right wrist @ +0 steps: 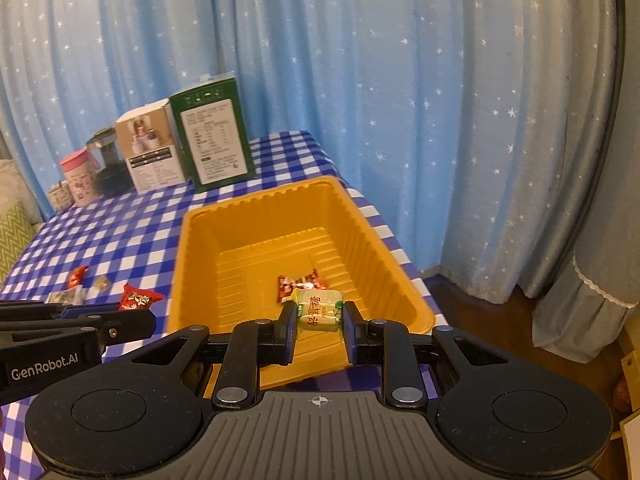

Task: Organize snacks
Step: 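Carry both candies into the orange tray and open both tools to release them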

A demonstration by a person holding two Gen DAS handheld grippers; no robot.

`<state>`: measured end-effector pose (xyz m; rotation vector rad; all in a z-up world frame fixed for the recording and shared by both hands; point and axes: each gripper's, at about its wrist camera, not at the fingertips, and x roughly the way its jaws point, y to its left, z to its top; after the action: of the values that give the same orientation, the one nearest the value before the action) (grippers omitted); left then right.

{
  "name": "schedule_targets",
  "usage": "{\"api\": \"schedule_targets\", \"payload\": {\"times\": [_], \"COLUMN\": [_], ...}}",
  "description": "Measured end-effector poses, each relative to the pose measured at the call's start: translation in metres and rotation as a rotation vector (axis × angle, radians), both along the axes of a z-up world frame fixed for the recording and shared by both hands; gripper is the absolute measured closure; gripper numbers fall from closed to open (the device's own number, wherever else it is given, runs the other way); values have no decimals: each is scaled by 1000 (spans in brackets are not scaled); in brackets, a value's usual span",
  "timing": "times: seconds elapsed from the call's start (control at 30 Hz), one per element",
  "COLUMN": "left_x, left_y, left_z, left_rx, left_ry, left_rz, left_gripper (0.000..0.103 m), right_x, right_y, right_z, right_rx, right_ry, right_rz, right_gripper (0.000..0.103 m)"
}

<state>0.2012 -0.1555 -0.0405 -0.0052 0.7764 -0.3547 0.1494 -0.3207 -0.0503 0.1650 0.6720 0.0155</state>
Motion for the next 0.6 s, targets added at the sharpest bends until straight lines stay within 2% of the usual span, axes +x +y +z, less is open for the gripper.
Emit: {"api": "schedule_targets", "payload": {"times": [0.4, 0.53, 0.6], "left_x": [22, 21, 20], "left_y": [-18, -16, -10], "left_z": [-20, -24, -26], "left_rx": [6, 26, 27], "left_ry": [23, 23, 28], "left_rz": [-38, -29, -16], "left_gripper": [86, 75, 75], "right_x": [20, 21, 21], "right_y": [-16, -17, -17], "right_z": [-10, -12, -12], "right_rx": [12, 17, 19], "right_ry": [12, 15, 15], "right_rz": [-30, -28, -28], "right_gripper": [79, 79, 79]}}
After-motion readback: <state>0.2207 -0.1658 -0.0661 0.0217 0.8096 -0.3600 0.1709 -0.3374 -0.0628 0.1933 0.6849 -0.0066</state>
